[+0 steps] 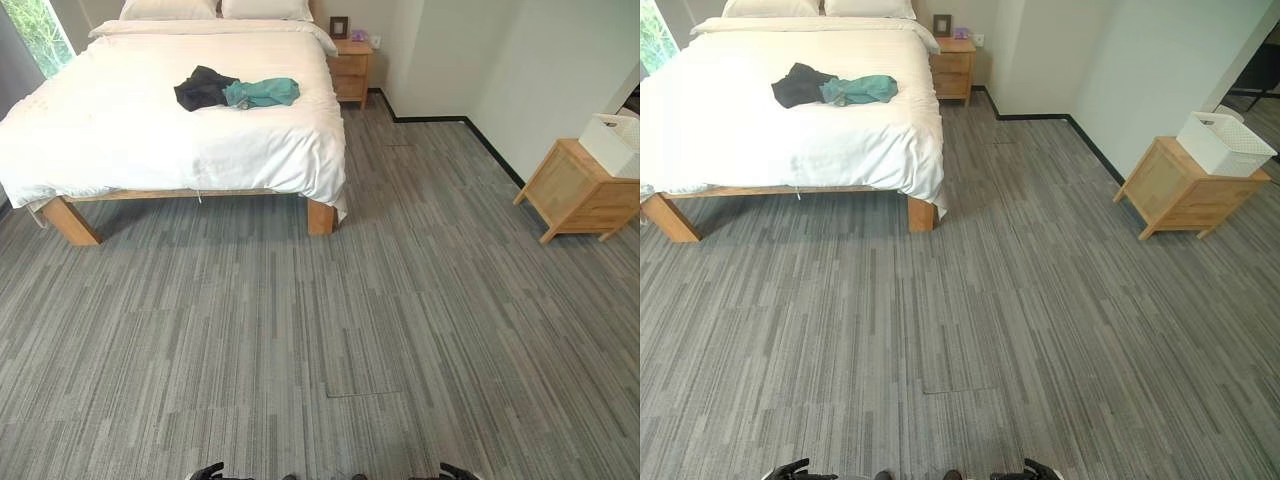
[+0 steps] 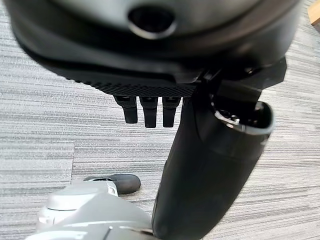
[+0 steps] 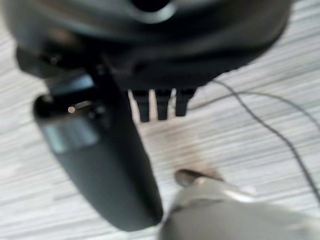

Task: Pick up bed clothes into laundry basket.

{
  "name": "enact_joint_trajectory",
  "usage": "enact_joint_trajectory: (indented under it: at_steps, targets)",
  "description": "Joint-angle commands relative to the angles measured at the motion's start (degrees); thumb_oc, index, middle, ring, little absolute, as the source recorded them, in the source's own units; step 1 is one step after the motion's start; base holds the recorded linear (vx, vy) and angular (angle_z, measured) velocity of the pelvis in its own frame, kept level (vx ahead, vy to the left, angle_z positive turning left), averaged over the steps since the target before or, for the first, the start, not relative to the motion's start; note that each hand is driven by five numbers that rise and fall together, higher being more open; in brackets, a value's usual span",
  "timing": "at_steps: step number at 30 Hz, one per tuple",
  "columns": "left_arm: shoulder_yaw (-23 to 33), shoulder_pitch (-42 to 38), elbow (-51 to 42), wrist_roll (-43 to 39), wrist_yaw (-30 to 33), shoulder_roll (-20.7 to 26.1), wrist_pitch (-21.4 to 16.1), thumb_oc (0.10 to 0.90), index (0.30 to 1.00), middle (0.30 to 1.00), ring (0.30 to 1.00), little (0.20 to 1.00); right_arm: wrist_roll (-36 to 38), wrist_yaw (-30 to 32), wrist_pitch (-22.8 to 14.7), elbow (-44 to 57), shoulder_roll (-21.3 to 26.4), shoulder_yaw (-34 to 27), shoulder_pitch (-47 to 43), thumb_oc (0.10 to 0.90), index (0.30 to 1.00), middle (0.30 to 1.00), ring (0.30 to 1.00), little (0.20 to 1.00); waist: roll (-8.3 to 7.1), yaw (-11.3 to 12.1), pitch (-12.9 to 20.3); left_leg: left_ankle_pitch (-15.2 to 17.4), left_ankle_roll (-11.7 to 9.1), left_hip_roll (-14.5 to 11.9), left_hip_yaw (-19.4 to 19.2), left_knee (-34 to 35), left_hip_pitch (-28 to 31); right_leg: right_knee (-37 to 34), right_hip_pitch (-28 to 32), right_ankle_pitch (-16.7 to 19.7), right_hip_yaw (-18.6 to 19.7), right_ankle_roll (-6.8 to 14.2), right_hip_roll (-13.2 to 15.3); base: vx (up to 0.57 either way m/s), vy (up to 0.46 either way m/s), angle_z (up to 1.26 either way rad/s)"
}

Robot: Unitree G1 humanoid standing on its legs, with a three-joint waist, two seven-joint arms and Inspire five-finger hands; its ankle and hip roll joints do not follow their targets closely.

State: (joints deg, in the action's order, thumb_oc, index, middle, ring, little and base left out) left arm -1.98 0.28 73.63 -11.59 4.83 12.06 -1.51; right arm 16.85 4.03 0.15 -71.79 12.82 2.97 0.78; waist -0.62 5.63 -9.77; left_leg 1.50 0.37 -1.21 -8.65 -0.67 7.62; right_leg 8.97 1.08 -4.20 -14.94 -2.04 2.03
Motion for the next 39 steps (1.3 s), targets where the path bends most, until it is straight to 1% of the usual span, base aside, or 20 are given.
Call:
enact_joint_trajectory:
  at_steps: [1, 2, 6, 8, 9, 10, 11, 12, 13, 15, 16, 19, 20, 21, 24, 26, 31, 35, 37, 39]
  targets:
    - [2.0, -0.5, -0.2, -1.9, 2.1, 2.0, -2.1, 0.8, 0.9, 0.9, 0.9, 0.9, 5.3, 1.8, -1.4, 0.4, 0.9, -1.8, -1.6, 0.8, 0.9, 0.9, 0.9, 0.9, -2.81, 1.0, 0.1, 0.7, -2.9, -0.5, 2.3, 5.7, 1.9, -9.7, 8.0, 4.2, 0.3, 9.5, 7.4, 0.06, 0.025, 0.07]
    - [2.1, -2.0, -6.3, -4.7, 2.4, 4.5, -3.2, 0.8, 0.9, 0.9, 0.9, 0.9, 9.7, 2.6, -3.7, 7.9, 2.5, -3.5, -3.2, 0.8, 0.9, 0.9, 0.9, 0.9, -2.61, 0.5, 0.1, 0.7, -3.1, -0.6, 2.0, 5.7, 2.2, -9.8, 8.0, 4.4, 0.5, 9.6, 7.4, 0.05, 0.037, 0.13]
    - [1.0, -2.8, -21.4, -3.1, 4.0, 9.1, -5.2, 0.8, 0.9, 0.9, 0.9, 0.9, 9.5, 4.0, -6.1, 24.8, 5.7, -4.1, -4.4, 0.8, 0.9, 0.9, 0.9, 0.9, -2.11, 0.3, -0.1, 0.7, -3.2, -0.6, 1.5, 5.7, 2.5, -9.5, 7.8, 4.7, 1.1, 9.8, 7.4, -0.01, 0.038, -0.03]
    - [1.0, -2.8, -21.4, -3.1, 4.0, 9.1, -5.2, 0.8, 0.9, 0.9, 0.9, 0.9, 9.5, 4.0, -6.1, 24.8, 5.7, -4.1, -4.4, 0.8, 0.9, 0.9, 0.9, 0.9, -2.11, 0.3, -0.1, 0.7, -3.2, -0.6, 1.5, 5.7, 2.5, -9.5, 7.8, 4.7, 1.1, 9.8, 7.4, -0.01, 0.02, -0.06]
    - [3.4, -2.7, -30.9, -7.9, 6.4, 9.6, -7.8, 0.8, 0.9, 0.9, 0.9, 0.9, 11.2, 4.8, -8.5, 35.2, 5.4, -5.4, -4.1, 0.8, 0.9, 0.9, 0.9, 0.9, -1.99, 0.4, -0.7, 0.8, -3.1, -0.6, 1.5, 5.7, 2.3, -9.1, 7.5, 4.9, 1.0, 9.9, 7.6, -0.02, 0.032, -0.03]
    - [3.4, -2.5, -31.1, -7.9, 6.5, 9.6, -7.7, 0.8, 0.9, 0.9, 0.9, 0.9, 11.2, 4.8, -8.4, 35.4, 5.3, -5.4, -4.0, 0.8, 0.9, 0.9, 0.9, 0.9, -2.01, 0.4, -0.6, 0.8, -3.1, -0.6, 1.6, 5.7, 2.4, -9.1, 7.5, 4.9, 1.0, 9.9, 7.6, -0.03, 0.037, 0.0]
    - [5.2, -0.8, -38.0, -12.1, 6.8, 8.0, -9.1, 0.8, 0.9, 0.9, 0.9, 0.9, 11.5, 4.8, -9.7, 42.1, 4.1, -6.1, -2.1, 0.8, 0.9, 0.9, 0.9, 0.9, -2.12, 0.8, -1.2, 0.9, -3.0, -0.5, 1.9, 5.7, 2.2, -8.8, 7.3, 4.9, 0.7, 10.0, 7.8, 0.0, 0.0, 0.0]
    - [5.8, 0.0, -39.8, -14.2, 6.6, 6.7, -9.4, 0.8, 0.9, 0.9, 0.9, 0.9, 10.9, 4.7, -9.8, 43.9, 3.4, -5.8, -1.2, 0.8, 0.9, 0.9, 0.9, 0.9, -2.17, 0.9, -1.3, 0.9, -2.9, -0.5, 1.9, 5.7, 2.1, -8.8, 7.2, 4.9, 0.6, 10.0, 7.8, -0.03, 0.004, 0.01]
    - [6.4, 1.0, -41.4, -15.9, 6.5, 4.8, -9.7, 0.8, 0.9, 0.9, 0.9, 0.9, 7.7, 3.8, -9.4, 47.3, 3.0, -4.0, 0.3, 0.8, 0.9, 0.9, 0.9, 0.9, -2.34, 1.3, -1.8, 0.8, -2.9, -0.5, 2.0, 5.7, 1.7, -8.9, 6.9, 5.0, 0.4, 10.0, 7.9, 0.0, 0.0, 0.0]
    - [6.4, 1.1, -41.5, -15.9, 6.5, 4.8, -9.7, 0.8, 0.9, 0.9, 0.9, 0.9, 7.6, 3.8, -9.4, 47.4, 3.0, -4.0, 0.4, 0.8, 0.9, 0.9, 0.9, 0.9, -2.33, 1.2, -1.7, 0.8, -2.9, -0.5, 2.0, 5.7, 1.7, -8.9, 6.9, 5.0, 0.4, 10.0, 7.9, -0.02, 0.006, 0.04]
    - [7.1, 3.5, -44.6, -17.7, 6.4, 3.0, -9.4, 0.8, 0.9, 0.9, 0.9, 0.9, 5.7, 2.7, -9.0, 50.6, 2.2, -3.6, 3.5, 0.8, 0.9, 0.9, 0.9, 0.9, -2.25, 1.3, -2.2, 0.6, -2.8, -0.3, 2.1, 5.7, 1.1, -8.7, 6.4, 5.2, 0.2, 10.0, 8.2, -0.02, 0.017, 0.04]
    - [7.1, 4.7, -46.3, -17.8, 6.0, 2.8, -9.1, 0.8, 0.9, 0.9, 0.9, 0.9, 3.8, 2.9, -9.0, 52.0, 2.2, -3.5, 4.5, 0.8, 0.9, 0.9, 0.9, 0.9, -2.15, 1.3, -2.2, 0.5, -2.7, -0.3, 2.2, 5.7, 0.7, -8.5, 6.0, 5.3, 0.1, 10.0, 8.2, -0.02, 0.003, 0.0]
    - [6.4, 5.4, -47.4, -16.9, 5.6, 2.9, -8.9, 0.8, 0.9, 0.9, 0.9, 0.9, 0.2, 3.6, -9.4, 54.4, 3.1, -3.8, 4.8, 0.8, 0.9, 0.9, 0.9, 0.9, -1.97, 1.5, -2.9, 0.3, -2.6, -0.3, 2.5, 5.7, 0.2, -7.9, 5.3, 5.4, 0.1, 10.2, 8.4, -0.05, 0.006, 0.0]
    - [6.4, 5.4, -47.4, -16.9, 5.6, 2.9, -8.9, 0.8, 0.9, 0.9, 0.9, 0.9, 0.1, 3.6, -9.4, 54.4, 3.1, -3.8, 4.8, 0.8, 0.9, 0.9, 0.9, 0.9, -1.97, 1.5, -2.8, 0.3, -2.6, -0.3, 2.5, 5.7, 0.1, -7.9, 5.2, 5.4, 0.1, 10.2, 8.4, -0.05, 0.011, 0.0]
    - [5.5, 7.0, -45.7, -14.7, 4.3, 2.2, -9.0, 0.8, 0.9, 0.9, 0.9, 0.9, -4.1, 3.4, -9.4, 55.4, 3.8, -4.3, 6.9, 0.8, 0.9, 0.9, 0.9, 0.9, -1.62, 1.4, -2.7, 0.8, -2.3, 0.2, 2.6, 5.7, 0.9, -8.2, 6.2, 5.6, -0.4, 10.4, 8.8, 0.01, 0.007, 0.01]
    - [5.3, 6.9, -44.7, -14.1, 4.7, 2.2, -9.1, 0.8, 0.9, 0.9, 0.9, 0.9, -4.3, 4.5, -9.6, 53.5, 3.7, -4.1, 6.2, 0.8, 0.9, 0.9, 0.9, 0.9, -1.34, 1.2, -2.5, 0.8, -2.3, 0.3, 2.5, 5.7, 1.1, -8.4, 6.6, 5.5, -0.4, 10.4, 9.0, 0.03, 0.016, 0.05]
    - [6.6, 6.0, -45.5, -15.7, 5.9, 2.8, -9.3, 0.8, 0.9, 0.9, 0.9, 0.9, -4.4, 4.7, -9.3, 54.8, 3.9, -2.5, 4.5, 0.8, 0.9, 0.9, 0.9, 0.9, -1.07, 0.9, -2.8, 0.3, -2.3, 0.5, 2.5, 5.7, 0.6, -8.2, 5.7, 5.5, -0.1, 10.4, 9.2, 0.01, 0.009, 0.01]
    - [6.2, 4.2, -46.8, -15.4, 7.3, 3.8, -9.7, 0.8, 0.9, 0.9, 0.9, 0.9, -1.5, 4.0, -9.3, 55.6, 3.6, -1.4, 3.7, 0.8, 0.9, 0.9, 0.9, 0.9, -1.84, 0.7, -4.3, -0.3, -2.3, 0.3, 2.6, 5.7, -1.5, -7.4, 3.7, 5.6, 0.6, 10.1, 8.9, -0.01, -0.001, 0.0]
    - [5.6, 3.8, -46.8, -15.3, 7.5, 3.8, -9.6, 0.8, 0.9, 0.9, 0.9, 0.9, 0.3, 3.1, -9.4, 55.3, 3.0, -1.0, 4.0, 0.8, 0.9, 0.9, 0.9, 0.9, -2.27, 0.7, -4.1, -0.4, -2.3, 0.2, 2.6, 5.7, -2.0, -7.8, 3.5, 5.9, 0.7, 10.1, 8.8, 0.03, -0.001, 0.0]
    - [5.5, 3.7, -47.9, -15.0, 7.7, 3.9, -9.5, 0.8, 0.9, 0.9, 0.9, 0.9, -0.8, 3.5, -9.2, 55.8, 3.3, -1.1, 3.9, 0.8, 0.9, 0.9, 0.9, 0.9, -2.5, 0.6, -3.8, -0.3, -2.3, 0.3, 2.4, 5.7, -2.3, -8.9, 3.5, 6.2, 0.8, 10.2, 8.5, 0.06, -0.003, -0.01]
